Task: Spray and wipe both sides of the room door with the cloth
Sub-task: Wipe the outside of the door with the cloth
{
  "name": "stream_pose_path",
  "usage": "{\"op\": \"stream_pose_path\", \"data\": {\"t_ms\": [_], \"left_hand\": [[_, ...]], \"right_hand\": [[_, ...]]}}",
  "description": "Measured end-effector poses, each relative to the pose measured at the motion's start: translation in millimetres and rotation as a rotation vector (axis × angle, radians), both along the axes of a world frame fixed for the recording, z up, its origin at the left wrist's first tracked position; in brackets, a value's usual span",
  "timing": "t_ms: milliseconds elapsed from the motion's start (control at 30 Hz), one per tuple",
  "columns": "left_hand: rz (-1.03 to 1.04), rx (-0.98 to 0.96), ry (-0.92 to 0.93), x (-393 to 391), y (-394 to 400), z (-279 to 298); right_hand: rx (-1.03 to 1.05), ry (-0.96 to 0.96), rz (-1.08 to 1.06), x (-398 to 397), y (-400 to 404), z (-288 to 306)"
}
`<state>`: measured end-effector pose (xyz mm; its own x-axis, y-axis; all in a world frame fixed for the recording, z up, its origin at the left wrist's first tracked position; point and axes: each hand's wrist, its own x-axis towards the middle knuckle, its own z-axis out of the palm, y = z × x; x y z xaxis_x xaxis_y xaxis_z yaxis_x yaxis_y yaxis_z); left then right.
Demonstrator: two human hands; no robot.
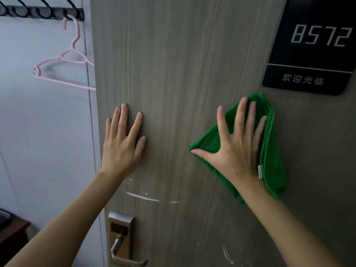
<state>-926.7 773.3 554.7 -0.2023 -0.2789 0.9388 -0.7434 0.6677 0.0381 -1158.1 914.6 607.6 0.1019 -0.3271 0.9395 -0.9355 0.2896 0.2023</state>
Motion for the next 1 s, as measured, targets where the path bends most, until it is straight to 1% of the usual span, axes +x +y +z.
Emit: {"op": "stream_pose_path", "data": {"t_ms": [167,300,400,533,633,800,867,1000], "left_hand": [[-0.018,-0.076,-0.036,8.2,-5.5,0.9],[-0.119,-0.169,-0.013,19.8,-13.5,9.8],[-0.18,-0.252,-0.043,31.5,-28.0,20.2],[-0.184,-0.264,-0.129,40.0,-45.4,28.4],[-0.205,-0.292,-0.196,40.1,-51.5,29.6],[-0.199,-0.316,-0.193,36.7,-55.7,28.4],[-0.196,-0.321,-0.193,36.5,-56.5,28.3],[-0.207,-0.324,-0.188,36.1,-57.2,28.4]], "right_hand": [[0.051,0.012,-0.115,8.9,-5.0,-1.7],[0.097,0.029,-0.154,41.3,-22.9,-18.6],[0.119,0.033,-0.133,72.6,-45.7,-50.9],[0.153,0.033,-0.116,104.1,-69.9,-102.1],[0.188,0.068,-0.092,115.8,-80.7,-139.9],[0.197,0.129,-0.084,131.5,-93.9,-189.8],[0.169,0.094,-0.084,135.7,-99.3,-193.4],[0.101,-0.018,-0.094,151.2,-108.6,-179.5]]}}
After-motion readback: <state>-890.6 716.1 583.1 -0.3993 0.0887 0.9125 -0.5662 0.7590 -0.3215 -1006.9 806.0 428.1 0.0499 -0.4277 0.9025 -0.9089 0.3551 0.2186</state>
